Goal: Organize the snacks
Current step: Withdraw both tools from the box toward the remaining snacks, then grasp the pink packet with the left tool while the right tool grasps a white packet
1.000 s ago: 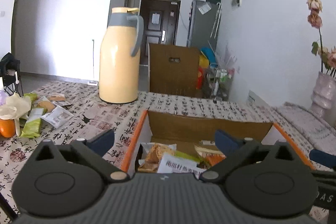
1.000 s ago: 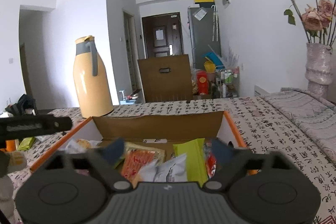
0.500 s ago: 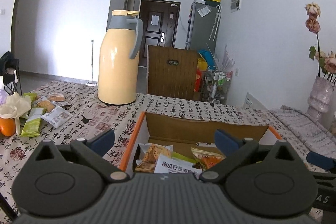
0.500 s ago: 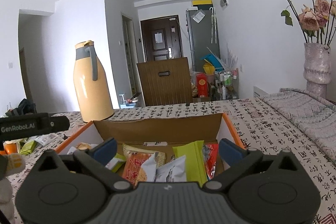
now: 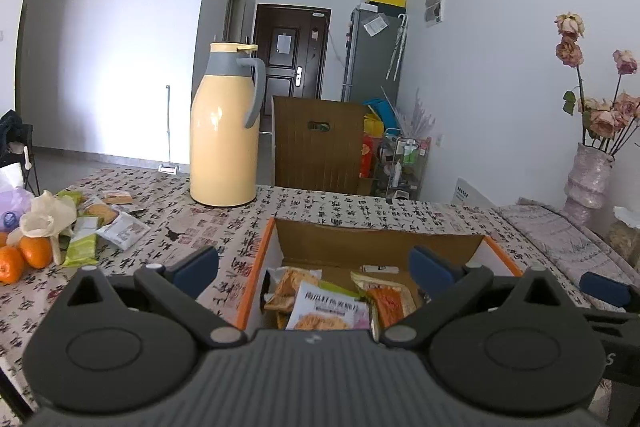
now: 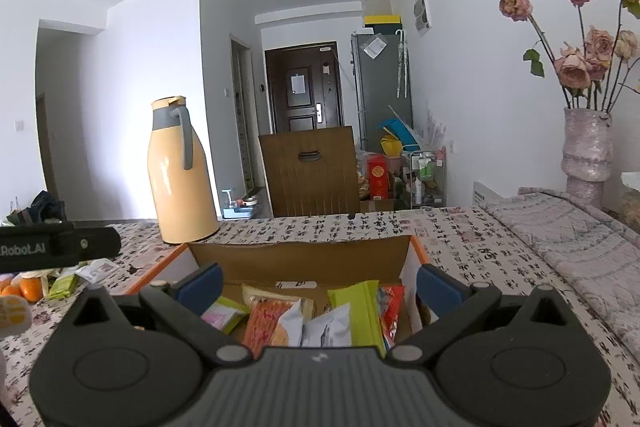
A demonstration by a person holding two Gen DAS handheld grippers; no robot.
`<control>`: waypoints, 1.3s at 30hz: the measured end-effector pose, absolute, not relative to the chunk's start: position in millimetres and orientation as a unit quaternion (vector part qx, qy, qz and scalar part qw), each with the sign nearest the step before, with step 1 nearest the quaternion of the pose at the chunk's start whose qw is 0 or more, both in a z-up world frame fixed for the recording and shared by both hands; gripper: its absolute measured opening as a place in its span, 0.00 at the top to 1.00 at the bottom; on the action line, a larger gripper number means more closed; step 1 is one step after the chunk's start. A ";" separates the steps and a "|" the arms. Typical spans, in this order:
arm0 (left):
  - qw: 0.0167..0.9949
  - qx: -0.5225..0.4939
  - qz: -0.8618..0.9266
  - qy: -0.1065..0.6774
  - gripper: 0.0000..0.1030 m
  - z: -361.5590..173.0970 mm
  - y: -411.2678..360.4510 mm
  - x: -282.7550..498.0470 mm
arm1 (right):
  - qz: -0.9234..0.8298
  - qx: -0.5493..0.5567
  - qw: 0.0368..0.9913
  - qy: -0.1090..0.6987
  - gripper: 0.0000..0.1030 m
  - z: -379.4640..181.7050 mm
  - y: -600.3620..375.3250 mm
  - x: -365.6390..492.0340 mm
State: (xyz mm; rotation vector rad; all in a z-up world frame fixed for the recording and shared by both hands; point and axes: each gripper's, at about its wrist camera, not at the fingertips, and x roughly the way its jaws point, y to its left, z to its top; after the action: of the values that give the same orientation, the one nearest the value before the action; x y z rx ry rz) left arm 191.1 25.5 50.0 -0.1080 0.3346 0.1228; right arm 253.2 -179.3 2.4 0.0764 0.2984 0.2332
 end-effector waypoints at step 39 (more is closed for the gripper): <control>0.928 -0.024 0.052 0.367 0.32 -60.4 49.7 150.9 | 0.121 0.020 0.958 0.258 0.00 -61.4 -190.0 131.7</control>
State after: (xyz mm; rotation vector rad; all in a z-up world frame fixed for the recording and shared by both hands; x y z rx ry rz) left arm 150.9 49.7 -60.4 -0.0502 0.7519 0.1067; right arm 131.8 -190.0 -61.4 0.0404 0.5236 0.2464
